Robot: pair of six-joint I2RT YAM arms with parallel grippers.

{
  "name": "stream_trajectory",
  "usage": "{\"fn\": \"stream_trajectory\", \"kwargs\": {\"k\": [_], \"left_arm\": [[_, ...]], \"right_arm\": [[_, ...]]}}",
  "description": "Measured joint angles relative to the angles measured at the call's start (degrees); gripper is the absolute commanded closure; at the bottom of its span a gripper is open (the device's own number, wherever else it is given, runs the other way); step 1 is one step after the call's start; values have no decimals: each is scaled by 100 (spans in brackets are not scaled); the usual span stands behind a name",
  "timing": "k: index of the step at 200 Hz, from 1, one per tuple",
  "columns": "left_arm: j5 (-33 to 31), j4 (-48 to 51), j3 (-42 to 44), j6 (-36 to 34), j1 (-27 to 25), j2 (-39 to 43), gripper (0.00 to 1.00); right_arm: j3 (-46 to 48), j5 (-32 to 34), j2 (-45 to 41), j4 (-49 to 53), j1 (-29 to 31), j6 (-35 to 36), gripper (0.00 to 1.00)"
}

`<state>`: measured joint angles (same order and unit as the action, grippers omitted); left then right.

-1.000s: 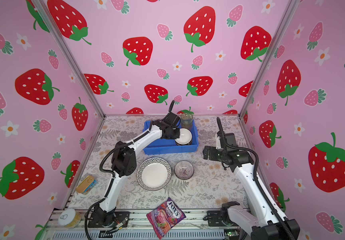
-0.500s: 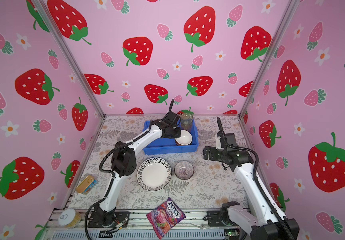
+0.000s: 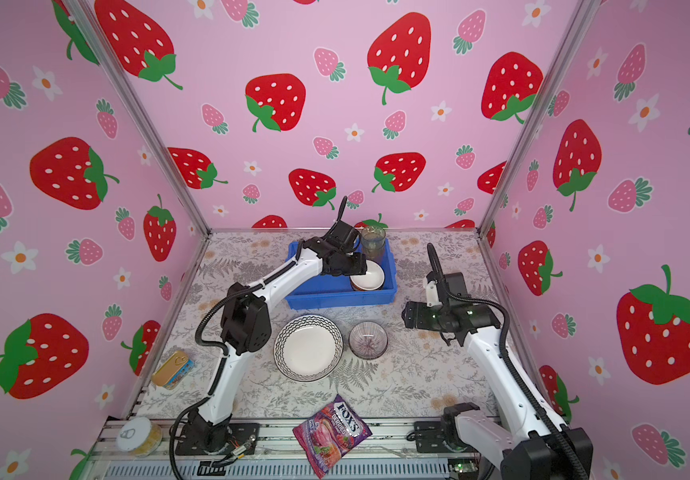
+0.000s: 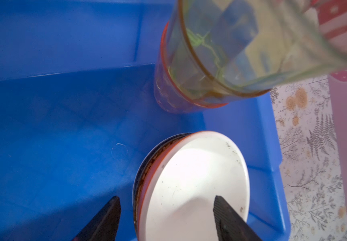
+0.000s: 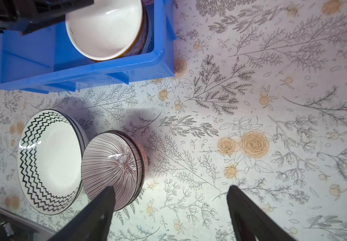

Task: Place the mixed dishes into the plastic bin
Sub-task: 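Open and raise the left gripper while the right lowers toward the purple striped bowl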

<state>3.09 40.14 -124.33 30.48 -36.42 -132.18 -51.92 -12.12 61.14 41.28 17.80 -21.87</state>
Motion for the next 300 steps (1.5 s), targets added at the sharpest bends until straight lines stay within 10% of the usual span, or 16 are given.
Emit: {"fn": "stream_trajectory", "kwargs": {"k": [123,300], "left_arm": [[-291,4,2664,96,2,2841,0],[-568,-70,4365,282,205,4183,0]], "right_arm": [[446,568,975,-831,1814,-883,32],[540,686,1606,-1281,1906,-968,77]]}}
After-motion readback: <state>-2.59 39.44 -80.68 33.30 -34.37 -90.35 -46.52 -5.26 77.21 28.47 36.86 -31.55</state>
